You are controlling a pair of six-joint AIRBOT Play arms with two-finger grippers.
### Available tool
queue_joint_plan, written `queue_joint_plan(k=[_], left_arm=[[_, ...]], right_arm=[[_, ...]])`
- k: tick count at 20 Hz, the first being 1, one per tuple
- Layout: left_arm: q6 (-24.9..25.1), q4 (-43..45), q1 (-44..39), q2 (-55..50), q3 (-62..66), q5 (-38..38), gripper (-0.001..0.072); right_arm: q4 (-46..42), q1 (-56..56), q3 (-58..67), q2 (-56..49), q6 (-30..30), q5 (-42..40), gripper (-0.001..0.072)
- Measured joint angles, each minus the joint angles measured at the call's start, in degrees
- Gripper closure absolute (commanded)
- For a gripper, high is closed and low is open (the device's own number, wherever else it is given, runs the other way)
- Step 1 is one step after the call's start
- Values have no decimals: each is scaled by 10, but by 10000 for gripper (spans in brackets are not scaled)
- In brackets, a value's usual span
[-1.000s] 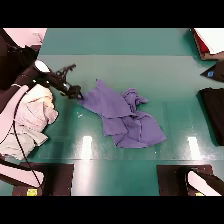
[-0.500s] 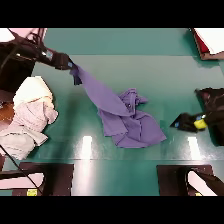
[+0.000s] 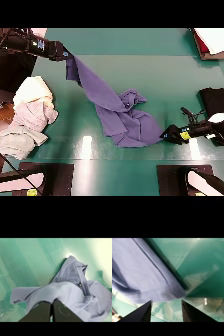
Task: Fold the shirts.
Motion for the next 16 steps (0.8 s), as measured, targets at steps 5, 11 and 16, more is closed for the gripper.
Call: queue_joint_plan(k=[5, 11, 16], left_arm=[[-9, 2, 0, 6, 3, 9, 682], [-50, 93, 18, 42, 2, -3, 682], [-82, 134, 26, 94, -113, -42, 682]], right_arm=[[0, 12, 32, -29, -19, -31, 696], [-15, 40, 134, -14, -33, -39, 698], [-60, -11, 319, -15, -22, -43, 698]])
